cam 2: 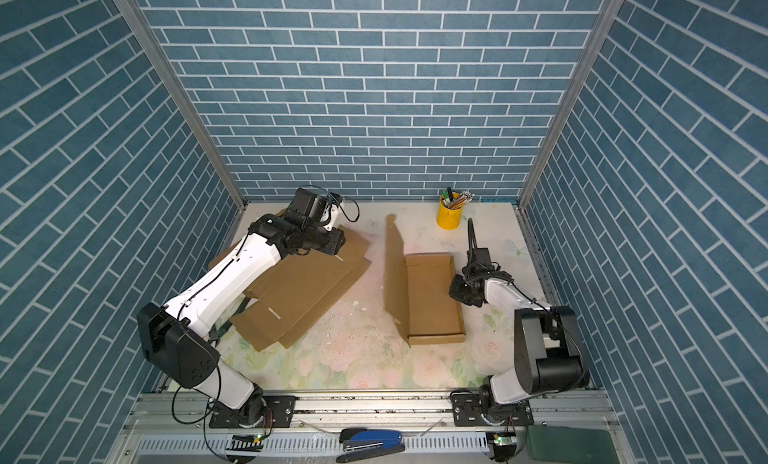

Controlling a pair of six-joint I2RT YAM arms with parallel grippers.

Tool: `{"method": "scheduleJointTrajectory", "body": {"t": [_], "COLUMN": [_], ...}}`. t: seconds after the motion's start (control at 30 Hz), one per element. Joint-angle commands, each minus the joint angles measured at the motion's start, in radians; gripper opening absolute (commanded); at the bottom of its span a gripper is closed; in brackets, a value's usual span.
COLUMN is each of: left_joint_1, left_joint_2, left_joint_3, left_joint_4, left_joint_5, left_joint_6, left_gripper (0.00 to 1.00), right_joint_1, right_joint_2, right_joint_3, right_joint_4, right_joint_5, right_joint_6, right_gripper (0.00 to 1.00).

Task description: Fold the paper box

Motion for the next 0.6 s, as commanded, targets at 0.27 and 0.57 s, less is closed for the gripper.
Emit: {"method": "scheduleJointTrajectory", "body": {"t": [0.27, 0.57], "left_joint_1": [0.022, 0.023], "left_joint_2": [-0.052, -0.058], "left_joint_3": [-0.061, -0.12], "left_joint_4": [0.052, 0.093], "left_joint_5": [-0.027, -0.03], "left_joint_6": [-0.028, -0.05], "left_gripper": [0.5, 0.5], "right_joint_1": [-0.015, 0.216], "right_joint_2": [-0.183, -0.245], "right_joint_3": [-0.174, -0.235], "right_joint_4": [0.12, 0.244], "right_joint_5": [-0.016, 0.08], "right_joint_6": [0.388, 0.641], "right_gripper": [0.28, 0.35]}}
